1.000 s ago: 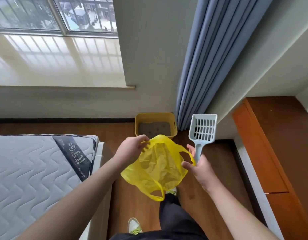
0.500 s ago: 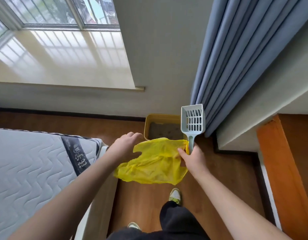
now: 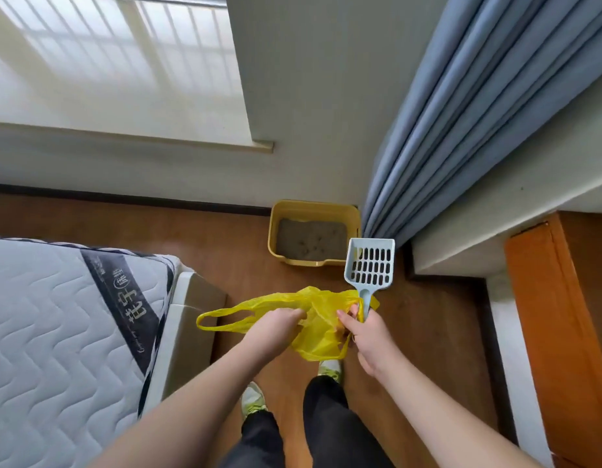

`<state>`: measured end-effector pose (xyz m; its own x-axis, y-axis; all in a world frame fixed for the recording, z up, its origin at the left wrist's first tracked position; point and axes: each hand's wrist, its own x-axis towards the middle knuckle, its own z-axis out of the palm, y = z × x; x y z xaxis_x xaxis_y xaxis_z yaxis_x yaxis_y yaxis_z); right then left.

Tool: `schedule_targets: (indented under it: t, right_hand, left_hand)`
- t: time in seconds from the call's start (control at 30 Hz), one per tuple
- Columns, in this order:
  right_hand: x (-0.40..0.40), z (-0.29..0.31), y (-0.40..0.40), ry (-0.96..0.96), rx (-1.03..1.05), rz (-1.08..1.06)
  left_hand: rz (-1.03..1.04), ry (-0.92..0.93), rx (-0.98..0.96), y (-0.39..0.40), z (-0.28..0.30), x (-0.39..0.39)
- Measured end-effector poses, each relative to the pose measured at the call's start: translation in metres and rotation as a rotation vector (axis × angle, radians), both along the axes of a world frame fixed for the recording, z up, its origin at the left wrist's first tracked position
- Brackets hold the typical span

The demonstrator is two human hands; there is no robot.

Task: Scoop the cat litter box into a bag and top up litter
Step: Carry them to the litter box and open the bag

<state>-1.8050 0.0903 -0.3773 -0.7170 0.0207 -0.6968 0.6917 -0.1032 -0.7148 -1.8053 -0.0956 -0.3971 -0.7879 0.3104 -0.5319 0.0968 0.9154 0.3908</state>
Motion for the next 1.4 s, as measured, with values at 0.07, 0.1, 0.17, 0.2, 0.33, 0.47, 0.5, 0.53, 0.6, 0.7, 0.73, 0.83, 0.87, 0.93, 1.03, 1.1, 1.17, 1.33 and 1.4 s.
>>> schedule_targets:
  t: [0.07, 0.1, 0.17, 0.2, 0.33, 0.47, 0.5, 0.53, 0.6, 0.7, 0.73, 0.83, 0.87, 0.93, 1.03, 1.1, 1.17, 1.33, 1.4]
  right_hand:
    - [0.008, -0.012, -0.004, -0.049, -0.029, -0.064]
    - [0.011, -0.019, -0.006, -0.061, -0.035, -0.083]
    - [0.019, -0.033, -0.009, -0.061, -0.012, -0.131]
    - [0.023, -0.039, -0.010, -0.059, 0.021, -0.165]
    - [0.022, -0.060, -0.009, -0.056, 0.212, -0.304]
    - [0.000, -0.101, 0.004, -0.047, 0.447, -0.306]
    - [-0.007, -0.116, 0.008, -0.048, 0.481, -0.286]
    - [-0.014, -0.133, 0.012, -0.053, 0.507, -0.261]
    - [-0.032, -0.172, 0.018, -0.082, 0.562, -0.211]
    - [-0.066, -0.237, 0.025, -0.090, 0.593, -0.114]
    - [-0.078, -0.259, 0.027, -0.083, 0.613, -0.077]
    - [-0.110, -0.316, 0.033, -0.053, 0.698, 0.081]
    - [-0.121, -0.331, 0.036, -0.037, 0.721, 0.140]
    - [-0.139, -0.359, 0.043, -0.005, 0.764, 0.230]
    - [-0.154, -0.396, 0.053, 0.017, 0.778, 0.342]
    - [-0.160, -0.413, 0.055, 0.014, 0.684, 0.450]
    - [-0.173, -0.423, 0.056, 0.031, 0.680, 0.599]
    - [-0.207, -0.441, 0.048, 0.408, 0.826, 0.554]
    - [-0.212, -0.458, 0.029, 0.519, 0.692, 0.495]
  left_hand:
    - [-0.038, -0.014, -0.011, -0.007, -0.017, 0.000]
    - [-0.062, -0.028, -0.039, -0.012, -0.025, 0.002]
    - [-0.133, -0.019, -0.144, -0.026, -0.040, 0.009]
    - [-0.172, -0.004, -0.192, -0.034, -0.047, 0.013]
    - [-0.263, 0.032, -0.217, -0.067, -0.067, 0.019]
    - [-0.353, 0.019, -0.193, -0.075, -0.100, 0.004]
    - [-0.362, 0.013, -0.196, -0.075, -0.113, -0.002]
    - [-0.374, 0.011, -0.208, -0.073, -0.128, -0.010]
    - [-0.405, -0.005, -0.228, -0.069, -0.163, -0.026]
    - [-0.403, -0.027, -0.242, -0.061, -0.223, -0.055]
    - [-0.410, -0.021, -0.255, -0.059, -0.244, -0.066]
    - [-0.450, -0.016, -0.299, -0.052, -0.305, -0.095]
    - [-0.464, -0.005, -0.317, -0.050, -0.325, -0.106]
    - [-0.471, 0.021, -0.336, -0.047, -0.362, -0.123]
    - [-0.469, 0.011, -0.364, -0.046, -0.414, -0.140]
    - [-0.471, -0.018, -0.367, -0.044, -0.446, -0.149]
    - [-0.473, -0.019, -0.361, -0.042, -0.476, -0.159]
    - [-0.476, -0.060, -0.335, -0.035, -0.553, -0.182]
    - [-0.517, -0.073, -0.343, -0.032, -0.578, -0.191]
